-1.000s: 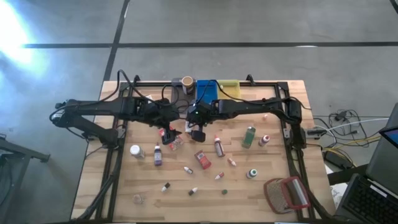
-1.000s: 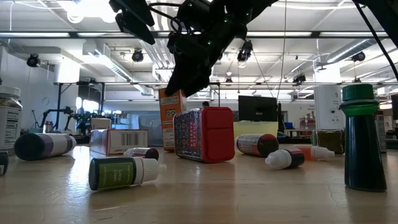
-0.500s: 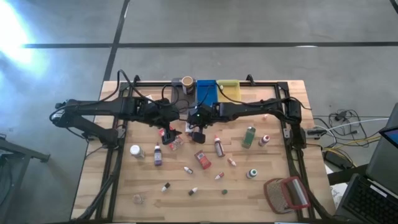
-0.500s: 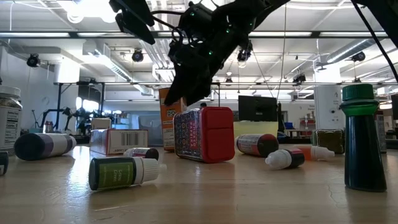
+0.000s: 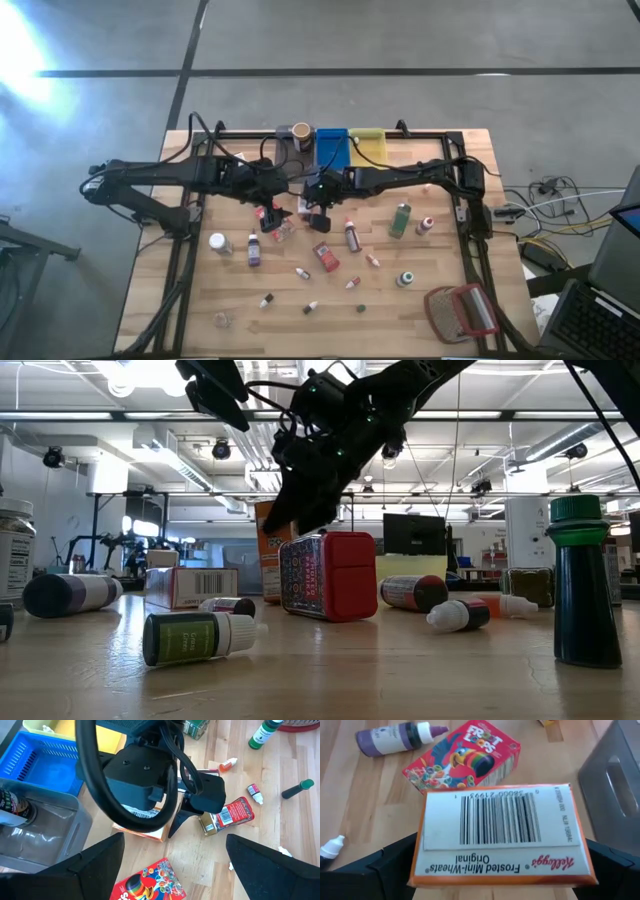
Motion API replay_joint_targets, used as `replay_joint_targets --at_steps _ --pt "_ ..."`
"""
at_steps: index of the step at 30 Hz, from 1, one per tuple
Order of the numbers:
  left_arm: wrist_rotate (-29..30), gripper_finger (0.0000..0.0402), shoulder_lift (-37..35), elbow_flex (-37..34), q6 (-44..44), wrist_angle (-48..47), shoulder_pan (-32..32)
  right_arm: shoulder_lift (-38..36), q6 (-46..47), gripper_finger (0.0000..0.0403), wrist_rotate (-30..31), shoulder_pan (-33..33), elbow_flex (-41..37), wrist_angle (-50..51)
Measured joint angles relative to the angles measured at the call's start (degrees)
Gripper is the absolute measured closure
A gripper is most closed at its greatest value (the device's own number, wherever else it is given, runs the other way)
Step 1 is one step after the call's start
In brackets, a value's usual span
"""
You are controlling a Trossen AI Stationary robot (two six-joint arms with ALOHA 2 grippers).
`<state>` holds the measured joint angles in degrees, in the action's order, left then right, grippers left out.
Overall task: Pick & Place Kitchen Items
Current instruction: Put the orange cereal box into the blue bin
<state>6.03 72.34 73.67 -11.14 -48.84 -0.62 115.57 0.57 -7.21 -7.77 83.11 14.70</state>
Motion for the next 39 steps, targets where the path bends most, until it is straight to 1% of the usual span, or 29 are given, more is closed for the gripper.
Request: replay_joint_targets --at_steps 3,5,13,17,20,25,29,32,39 --pt "0.0 0.0046 0.0 0.0 0.0 0.0 0.0 0.0 -0.3 0.0007 -0.6 0.0 0.0 -0.7" --pt "0.0 0.0046 0.0 0.0 0.0 0.0 0.0 0.0 -0.2 0.0018 -0.6 0.0 0.0 -0.7" --pt "0.0 0.0046 0.0 0.0 0.0 0.0 0.0 0.0 -0.7 0.0092 -0.8 0.0 0.0 -0.5" --pt "0.0 0.0046 0.0 0.0 0.0 0.0 0.0 0.0 -1.7 0.0112 -0.8 0.0 0.0 -0.5" --pt "0.0 0.0046 0.0 0.0 0.0 0.0 0.0 0.0 -1.8 0.0109 -0.8 0.0 0.0 -0.5" --pt "0.0 0.0046 0.0 0.0 0.0 0.0 0.0 -0.1 -1.8 0.0082 -0.8 0.0 0.0 -0.4" --pt "0.0 0.0046 0.0 0.0 0.0 0.0 0.0 -0.6 -2.0 0.0071 -0.8 0.0 0.0 -0.1" --pt "0.0 0.0046 0.0 0.0 0.0 0.0 0.0 -0.8 -2.1 0.0072 -0.8 0.0 0.0 0.1" --pt "0.0 0.0046 0.0 0.0 0.0 0.0 0.0 -0.9 -2.1 0.0091 -0.8 -0.2 0.0 0.1"
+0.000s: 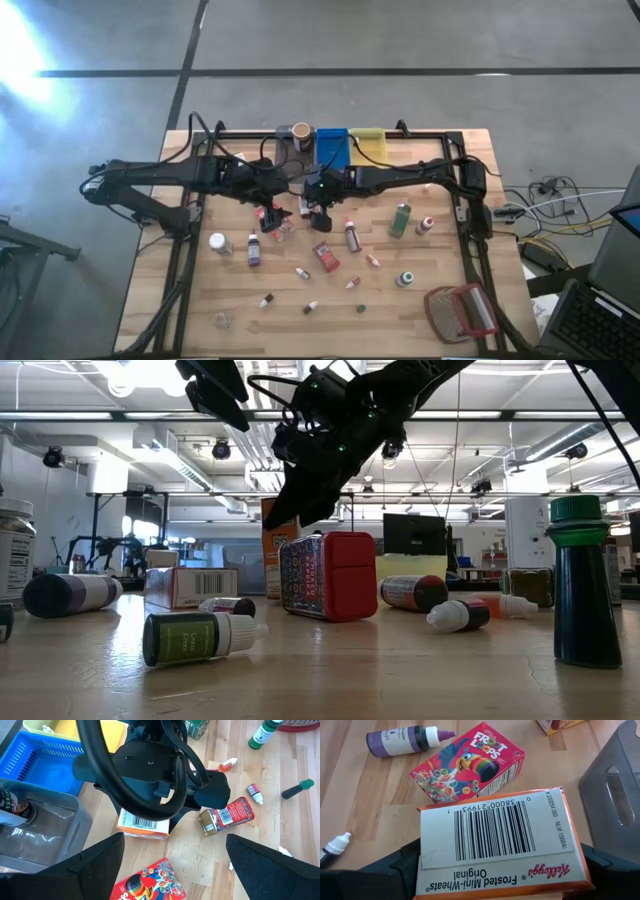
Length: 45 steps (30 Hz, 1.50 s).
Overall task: Pick & Place Kitchen Items
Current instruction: Put the orange cereal box into the blue bin
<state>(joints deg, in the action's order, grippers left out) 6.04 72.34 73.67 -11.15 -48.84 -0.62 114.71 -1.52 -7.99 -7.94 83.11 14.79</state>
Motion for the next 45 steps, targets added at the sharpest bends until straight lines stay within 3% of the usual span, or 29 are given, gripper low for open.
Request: replay_joint_targets --at_steps 7,13,21,28,35,45 --pt "0.0 0.0046 0.0 0.0 0.0 0.0 0.0 -3.7 -0.7 0.0081 0.0 0.0 -0.1 2.4" --pt "0.0 0.0046 0.0 0.0 0.0 0.0 0.0 -10.3 -1.4 0.0057 0.0 -0.5 -4.7 1.8" --pt "0.0 0.0046 0.0 0.0 0.0 0.0 0.0 -21.4 1.6 0.0051 -3.5 -0.9 -18.3 -12.4" --pt "0.0 0.0046 0.0 0.0 0.0 0.6 0.0 -29.2 3.4 0.0083 -4.5 -0.9 -29.8 -25.6" --pt "0.0 0.0046 0.0 0.0 0.0 0.6 0.0 -33.1 4.2 0.0104 -4.5 -0.9 -34.8 -29.3" --pt "2.6 0.0046 0.0 0.0 0.0 3.5 0.0 -38.9 2.5 0.0075 -4.1 -0.9 -36.3 -30.4"
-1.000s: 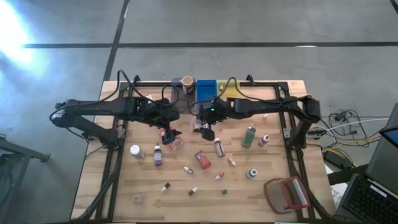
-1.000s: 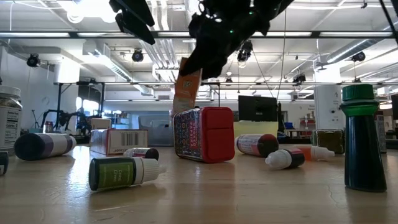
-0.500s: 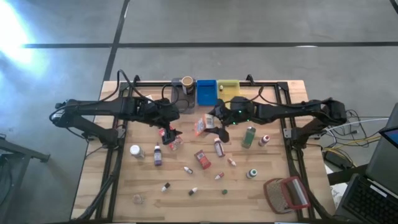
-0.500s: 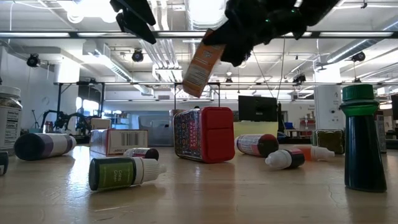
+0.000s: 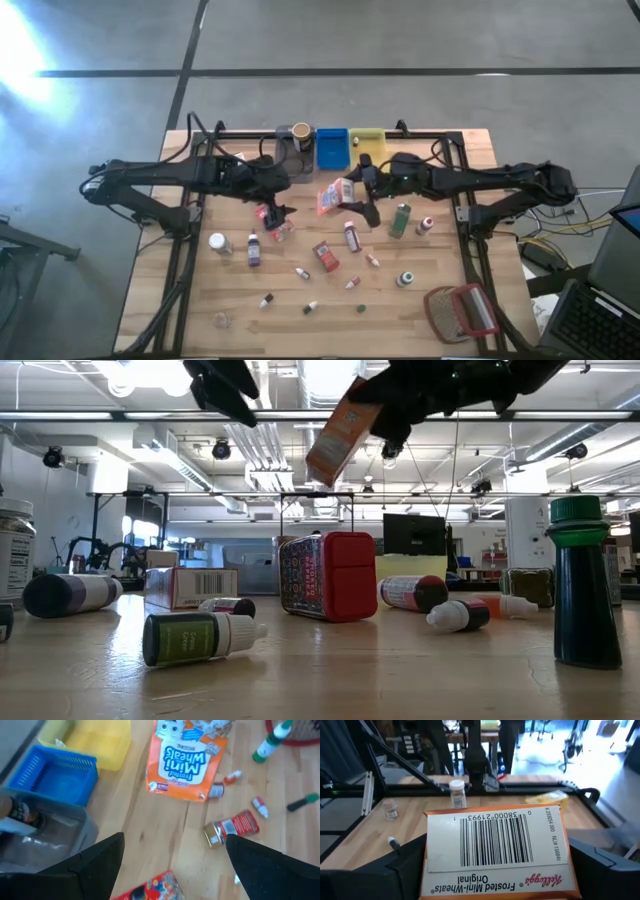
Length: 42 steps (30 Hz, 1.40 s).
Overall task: Pick & Place Kitchen Items
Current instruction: Put the orange cereal box into the blue bin
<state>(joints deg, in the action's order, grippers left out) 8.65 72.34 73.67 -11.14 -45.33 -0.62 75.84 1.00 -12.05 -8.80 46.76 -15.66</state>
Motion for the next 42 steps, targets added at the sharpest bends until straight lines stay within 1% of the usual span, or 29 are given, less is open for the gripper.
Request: replay_joint_targets --at_steps 6,8,11,14,17,21,23,26,28,30,33,36,39,41,42 --pt "1.3 0.0047 0.3 -0.1 0.5 4.9 0.0 -4.4 -1.0 0.0090 0.0 0.0 -0.1 0.1" --pt "2.5 0.0050 0.4 -1.5 0.5 7.1 0.0 -6.0 -1.2 0.0097 0.0 0.0 -0.2 0.1" --pt "3.3 0.0053 0.5 -5.8 1.9 13.8 0.3 -8.1 -1.2 0.0103 0.0 0.0 -0.2 0.4" --pt "3.4 0.0053 0.4 -12.1 4.0 24.5 0.3 -10.3 -1.8 0.0102 0.0 0.0 -0.6 0.4" --pt "3.4 0.0053 0.4 -19.4 6.7 38.8 0.3 -12.5 -2.6 0.0092 0.0 0.0 -1.2 0.4" --pt "4.3 0.0054 0.3 -28.6 14.0 57.0 0.6 -15.7 -2.7 0.0081 -0.4 0.0 -1.8 0.5" --pt "7.5 0.0054 0.6 -32.7 22.0 65.6 1.1 -17.2 -2.7 0.0078 -0.6 0.0 -1.8 0.4" --pt "14.3 0.0054 1.6 -37.2 38.1 79.7 2.4 -18.6 -2.7 0.0078 -2.0 0.0 -1.8 0.4" --pt "15.5 0.0054 2.9 -38.5 49.9 88.6 3.3 -19.2 -2.7 0.0083 -2.1 0.0 -1.7 0.4" --pt "15.5 0.0054 4.9 -38.5 62.7 95.1 4.5 -19.3 -2.2 0.0090 -2.1 0.0 -1.4 0.3" --pt "15.5 0.0054 8.9 -36.2 79.7 99.8 6.2 -19.5 -0.8 0.0099 -2.1 0.0 -0.9 0.0" --pt "17.8 0.0055 13.0 -31.9 92.5 100.8 7.5 -19.7 1.0 0.0103 -2.1 0.0 -0.4 0.0" --pt "24.0 0.0060 17.6 -27.6 107.1 103.7 8.7 -20.1 1.9 0.0097 -2.1 0.0 -0.4 0.4" --pt "28.8 0.0065 19.9 -25.6 115.4 108.8 9.4 -20.7 1.9 0.0090 -2.4 0.0 -0.4 0.6" --pt "30.1 0.0069 20.7 -24.9 118.7 112.1 9.6 -21.1 1.9 0.0086 -3.0 0.0 -0.5 0.6"
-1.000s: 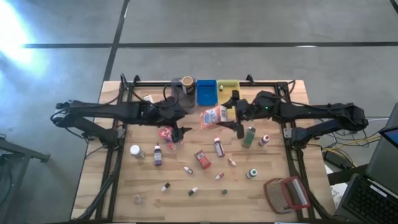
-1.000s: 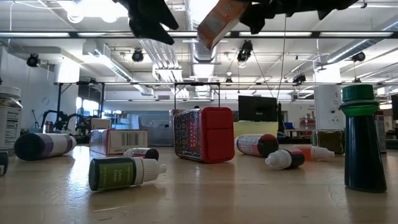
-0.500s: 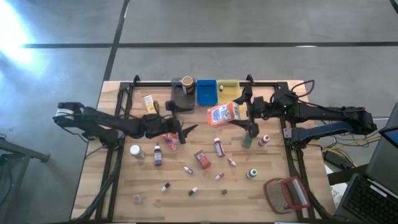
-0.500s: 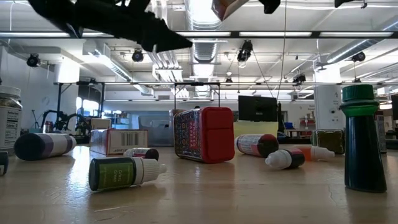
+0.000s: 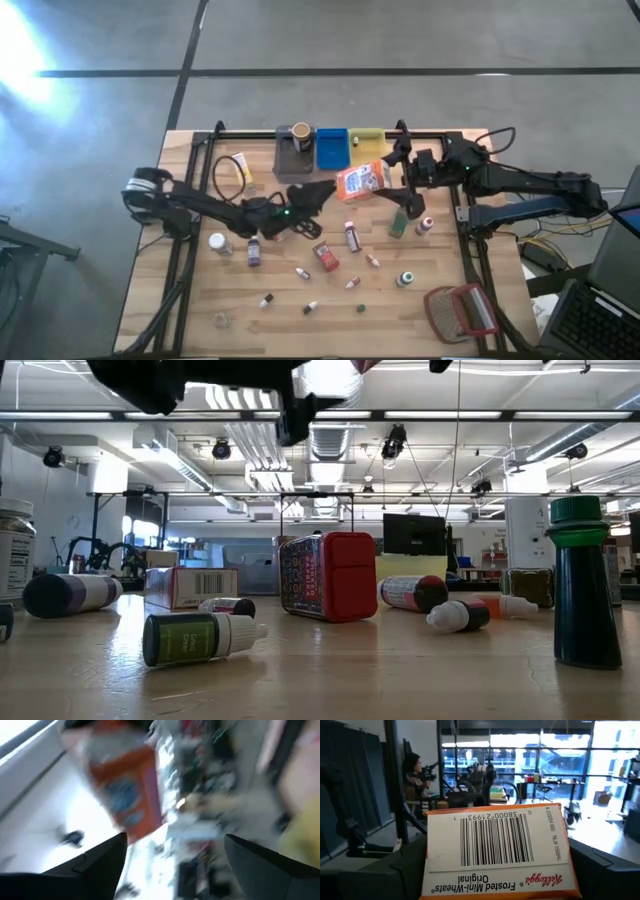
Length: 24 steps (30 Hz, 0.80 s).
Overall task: Pick & Place Kitchen Items
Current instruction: Put the orange cereal box into the blue bin
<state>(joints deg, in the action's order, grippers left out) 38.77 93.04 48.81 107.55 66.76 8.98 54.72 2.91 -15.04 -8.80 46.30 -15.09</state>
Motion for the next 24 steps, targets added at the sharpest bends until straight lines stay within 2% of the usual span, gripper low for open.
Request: replay_joint_targets --at_steps 3,5,12,18,24 --pt "0.6 0.0084 0.7 0.0 4.8 7.4 0.5 -1.2 -0.1 0.0078 -0.4 0.0 0.0 0.2" --pt "-2.0 0.0095 0.6 -0.6 4.2 8.6 0.8 -1.9 -0.3 0.0075 -0.5 0.0 0.0 0.3" --pt "-13.7 0.0122 1.1 -0.4 0.3 7.8 0.6 -2.3 -0.8 0.0094 -1.7 0.0 -0.1 0.3" --pt "-18.5 0.0125 1.4 2.3 -1.2 7.3 -0.6 -2.2 -0.1 0.0105 -2.0 0.0 -0.1 0.2" --pt "-22.0 0.0125 1.5 5.4 -2.9 1.0 -2.1 -2.2 0.1 0.0084 -3.7 0.0 -0.1 -0.5"
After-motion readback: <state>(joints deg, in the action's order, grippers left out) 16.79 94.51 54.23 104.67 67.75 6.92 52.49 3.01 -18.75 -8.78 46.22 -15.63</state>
